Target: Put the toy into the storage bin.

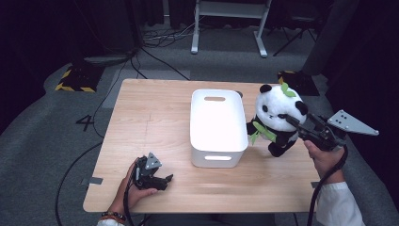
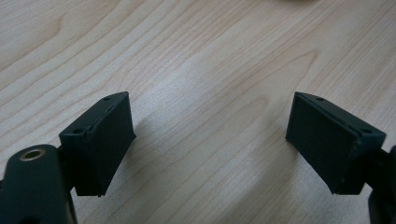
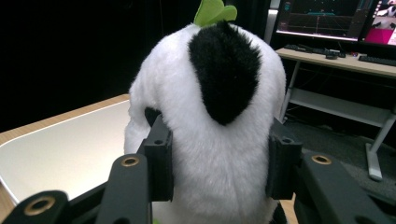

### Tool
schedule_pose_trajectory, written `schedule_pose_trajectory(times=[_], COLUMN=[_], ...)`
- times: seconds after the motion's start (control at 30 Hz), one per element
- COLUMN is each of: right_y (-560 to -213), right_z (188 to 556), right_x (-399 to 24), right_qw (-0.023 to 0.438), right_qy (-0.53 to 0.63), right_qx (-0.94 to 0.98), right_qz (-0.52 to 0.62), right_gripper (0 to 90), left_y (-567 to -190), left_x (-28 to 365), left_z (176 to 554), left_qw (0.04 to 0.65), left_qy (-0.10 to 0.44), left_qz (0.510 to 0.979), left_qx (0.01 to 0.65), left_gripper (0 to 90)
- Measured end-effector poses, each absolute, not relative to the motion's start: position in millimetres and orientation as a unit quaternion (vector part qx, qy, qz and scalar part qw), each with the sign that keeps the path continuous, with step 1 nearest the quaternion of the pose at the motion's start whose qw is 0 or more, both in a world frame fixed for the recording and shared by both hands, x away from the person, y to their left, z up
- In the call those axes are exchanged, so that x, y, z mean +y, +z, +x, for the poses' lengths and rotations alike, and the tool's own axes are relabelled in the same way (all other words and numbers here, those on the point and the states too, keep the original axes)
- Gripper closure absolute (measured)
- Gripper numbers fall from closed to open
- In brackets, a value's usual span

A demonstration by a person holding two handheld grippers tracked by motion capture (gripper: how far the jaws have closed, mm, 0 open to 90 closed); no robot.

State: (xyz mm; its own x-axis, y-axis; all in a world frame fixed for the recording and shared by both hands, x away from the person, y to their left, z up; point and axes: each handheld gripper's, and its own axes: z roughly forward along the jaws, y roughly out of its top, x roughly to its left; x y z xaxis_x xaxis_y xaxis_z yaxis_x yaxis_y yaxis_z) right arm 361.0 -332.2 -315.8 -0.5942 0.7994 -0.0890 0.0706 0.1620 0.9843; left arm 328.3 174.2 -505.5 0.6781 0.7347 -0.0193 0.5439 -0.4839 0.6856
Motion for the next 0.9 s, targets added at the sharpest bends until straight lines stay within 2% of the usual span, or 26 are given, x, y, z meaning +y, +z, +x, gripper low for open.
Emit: schedule_pose_trajectory(times=[0.9], right_y=[-291.6], right_z=[351.4], right_x=[-336.4], right_qw=[0.328], right_qy=[0.585], right_qx=[0.68], right_qz=[0.298], right_gripper=[54.9], left_y=[-505.5], left_x=[174.3], left_z=[328.5], left_qw=[0.342], left_qy=[0.139], left_qz=[0.85], left_qx=[0.376], left_gripper=[15.1])
